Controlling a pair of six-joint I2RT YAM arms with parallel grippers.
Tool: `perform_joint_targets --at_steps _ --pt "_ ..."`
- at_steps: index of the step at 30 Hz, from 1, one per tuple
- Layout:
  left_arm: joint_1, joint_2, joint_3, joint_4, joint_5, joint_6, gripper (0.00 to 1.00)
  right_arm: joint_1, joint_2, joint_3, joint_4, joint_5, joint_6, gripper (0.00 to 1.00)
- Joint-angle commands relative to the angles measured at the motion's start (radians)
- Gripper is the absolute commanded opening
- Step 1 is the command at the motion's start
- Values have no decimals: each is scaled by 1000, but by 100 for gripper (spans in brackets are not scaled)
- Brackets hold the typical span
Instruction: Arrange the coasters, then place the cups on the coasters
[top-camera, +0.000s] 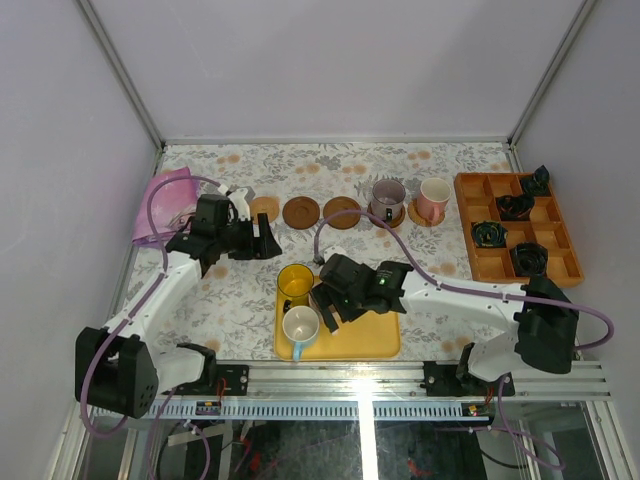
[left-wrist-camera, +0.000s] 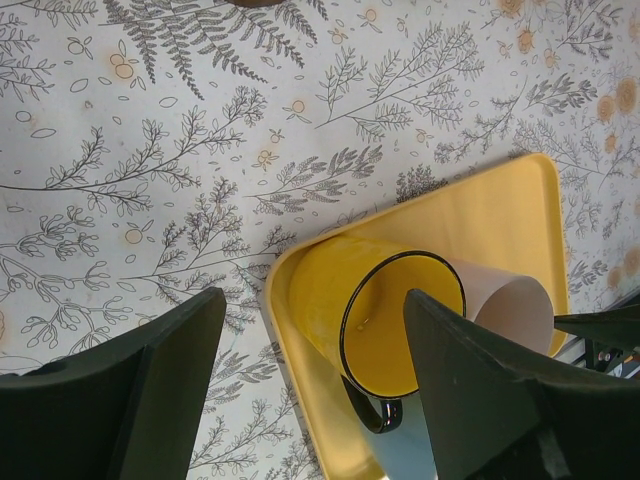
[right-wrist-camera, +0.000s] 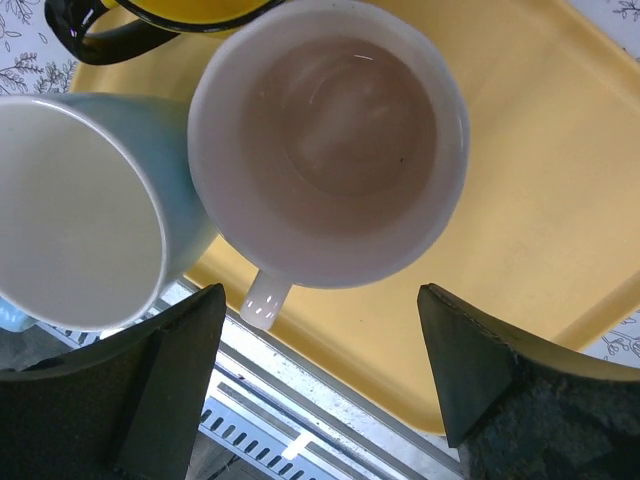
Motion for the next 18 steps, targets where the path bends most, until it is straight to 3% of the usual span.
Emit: perform_joint_targets --at_steps 1,8,18 --pt "-3 -25 -8 10 -7 17 72 11 25 69 7 7 -13 85" --pt "-2 -10 -8 21 -10 12 73 11 80 93 -28 7 -25 81" --pt "-3 28 -5 46 4 3 73 12 134 63 -98 84 43 60"
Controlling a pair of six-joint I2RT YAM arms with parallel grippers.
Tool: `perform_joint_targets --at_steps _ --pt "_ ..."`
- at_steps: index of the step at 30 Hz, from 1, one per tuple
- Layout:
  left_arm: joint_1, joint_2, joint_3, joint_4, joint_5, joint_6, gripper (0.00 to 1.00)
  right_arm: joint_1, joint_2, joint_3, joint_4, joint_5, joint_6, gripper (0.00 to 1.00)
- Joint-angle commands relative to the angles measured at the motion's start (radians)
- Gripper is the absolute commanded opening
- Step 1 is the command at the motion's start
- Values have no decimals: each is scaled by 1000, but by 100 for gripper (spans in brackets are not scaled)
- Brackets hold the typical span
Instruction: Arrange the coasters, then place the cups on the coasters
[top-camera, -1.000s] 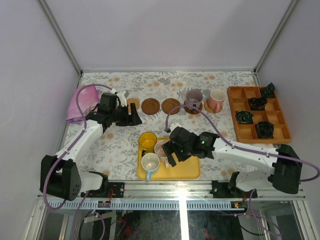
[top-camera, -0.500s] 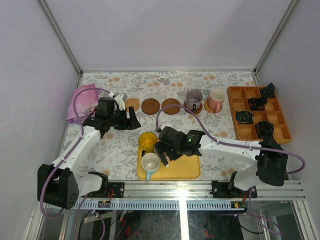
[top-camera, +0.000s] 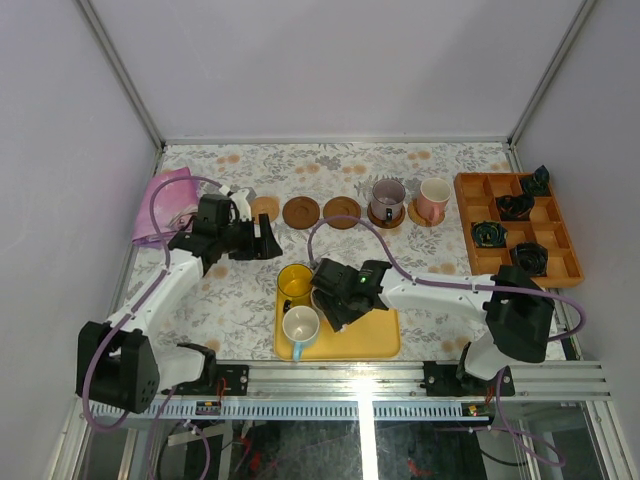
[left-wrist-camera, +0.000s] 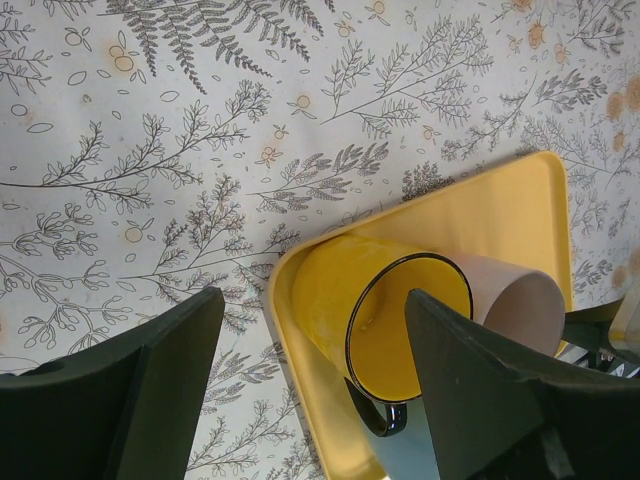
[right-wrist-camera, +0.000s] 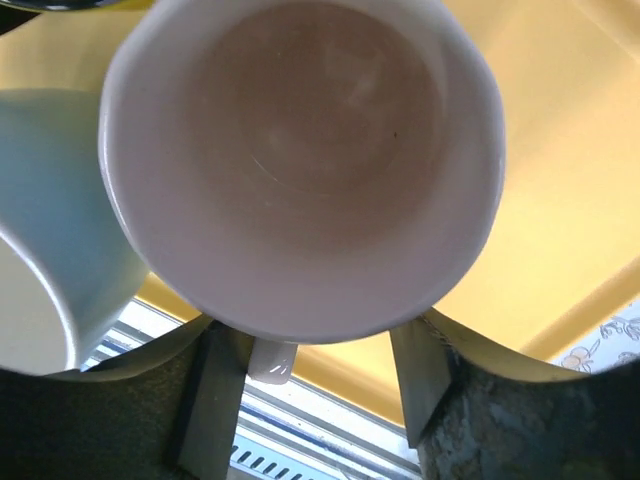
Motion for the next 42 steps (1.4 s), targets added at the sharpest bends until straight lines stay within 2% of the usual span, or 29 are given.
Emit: perform_joint_targets --at_steps 1,5,7,9,10,14,19,26,29,35,42 --pt "-3 18 -1 47 6 4 74 7 -17 6 -36 62 37 58" --pt "-4 31 6 56 8 6 74 6 -18 10 -30 62 24 41" --pt "-3 33 6 57 7 7 74 6 -16 15 -31 61 17 25" --pt "-3 31 5 57 7 7 74 7 -17 19 -35 60 17 4" --pt "-3 33 4 57 7 7 74 6 -20 20 -40 66 17 0" --pt "-3 33 -2 58 8 5 75 6 -57 29 -75 119 53 0" --pt "-3 44 12 69 12 2 75 7 -94 97 -144 265 117 0" --pt "-3 73 82 71 9 8 75 -20 -53 232 -226 461 140 0" --pt "-3 90 114 73 4 5 75 -88 -17 294 -211 467 127 0" --pt "-4 146 190 86 -25 -6 76 -249 50 358 -78 397 67 0" --pt "4 271 320 97 -57 -29 77 -343 213 505 -24 383 -5 0"
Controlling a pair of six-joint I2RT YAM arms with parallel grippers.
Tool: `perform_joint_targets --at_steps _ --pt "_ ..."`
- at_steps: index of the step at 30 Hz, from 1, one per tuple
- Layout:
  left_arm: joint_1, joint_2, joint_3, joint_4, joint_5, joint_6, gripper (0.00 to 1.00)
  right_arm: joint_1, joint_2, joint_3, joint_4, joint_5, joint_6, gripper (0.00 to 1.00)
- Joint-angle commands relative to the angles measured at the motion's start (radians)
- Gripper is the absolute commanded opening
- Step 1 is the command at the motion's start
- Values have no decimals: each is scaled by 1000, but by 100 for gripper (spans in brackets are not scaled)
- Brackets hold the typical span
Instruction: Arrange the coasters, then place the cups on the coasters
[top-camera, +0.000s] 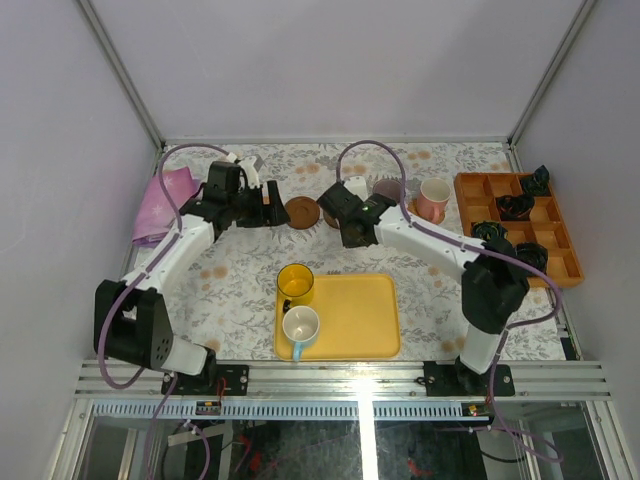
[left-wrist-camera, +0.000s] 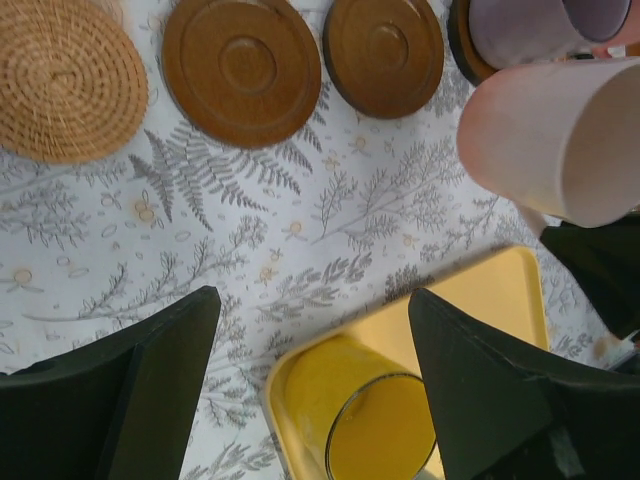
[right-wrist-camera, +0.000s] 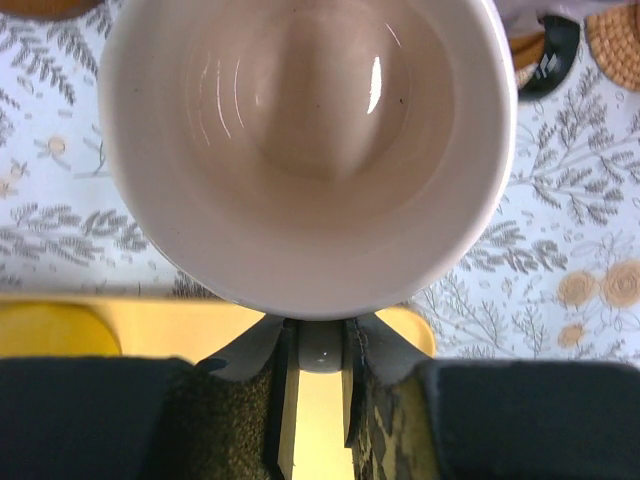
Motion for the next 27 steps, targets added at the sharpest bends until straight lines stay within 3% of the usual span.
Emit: perform_joint_targets --at_steps 1,10,27 --pt "6 77 97 54 -29 -23 77 -43 65 143 111 32 -55 0" --pt "38 215 198 65 -3 -49 77 -122 205 254 193 -37 -84 0" --pt "55 263 210 48 -6 -32 77 -180 329 332 208 -157 -108 0"
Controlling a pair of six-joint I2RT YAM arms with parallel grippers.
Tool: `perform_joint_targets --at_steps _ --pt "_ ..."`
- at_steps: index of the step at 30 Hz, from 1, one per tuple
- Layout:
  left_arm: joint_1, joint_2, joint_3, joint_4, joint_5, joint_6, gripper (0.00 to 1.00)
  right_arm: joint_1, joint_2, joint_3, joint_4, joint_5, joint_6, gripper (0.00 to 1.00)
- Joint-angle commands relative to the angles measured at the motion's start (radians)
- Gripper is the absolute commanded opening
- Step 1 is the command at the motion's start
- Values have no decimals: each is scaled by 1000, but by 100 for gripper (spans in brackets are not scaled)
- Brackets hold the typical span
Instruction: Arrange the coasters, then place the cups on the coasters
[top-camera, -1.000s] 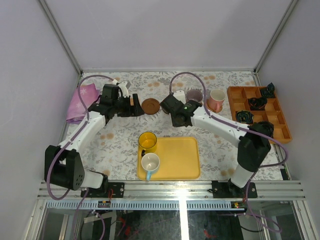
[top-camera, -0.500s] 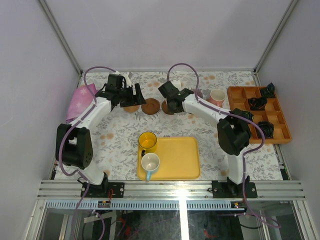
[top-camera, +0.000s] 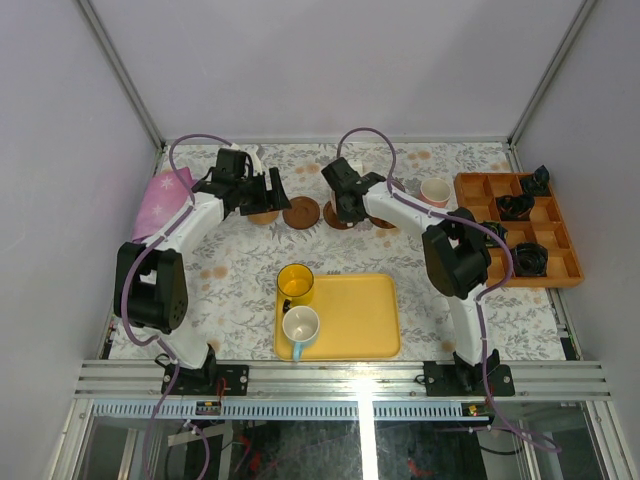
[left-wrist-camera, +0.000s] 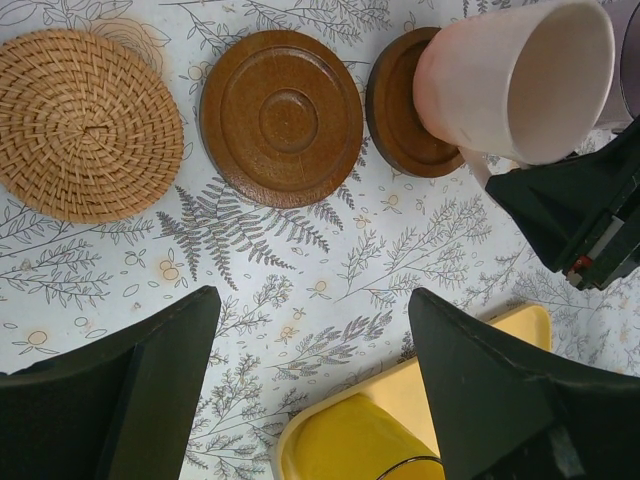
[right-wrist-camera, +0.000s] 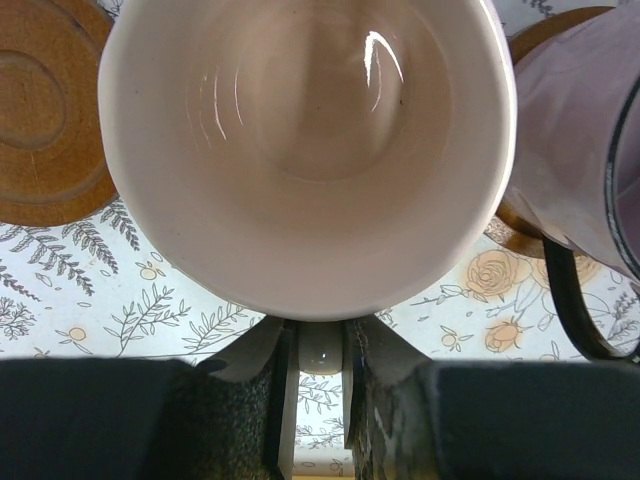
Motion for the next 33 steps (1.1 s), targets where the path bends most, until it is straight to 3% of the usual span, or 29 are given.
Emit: perform_joint_targets --at_steps 1,27,28,31,33 --pt "9 12 34 25 4 7 77 2 -18 79 51 -15 -8 0" --pt "11 12 18 22 17 19 77 4 14 96 -4 -79 30 0" --pt "11 13 17 21 17 19 77 4 18 101 -8 -79 30 2" --pt "11 14 16 22 18 19 77 4 24 112 -23 -80 29 26" --pt "11 13 16 22 18 19 77 4 26 112 -31 -77 30 31"
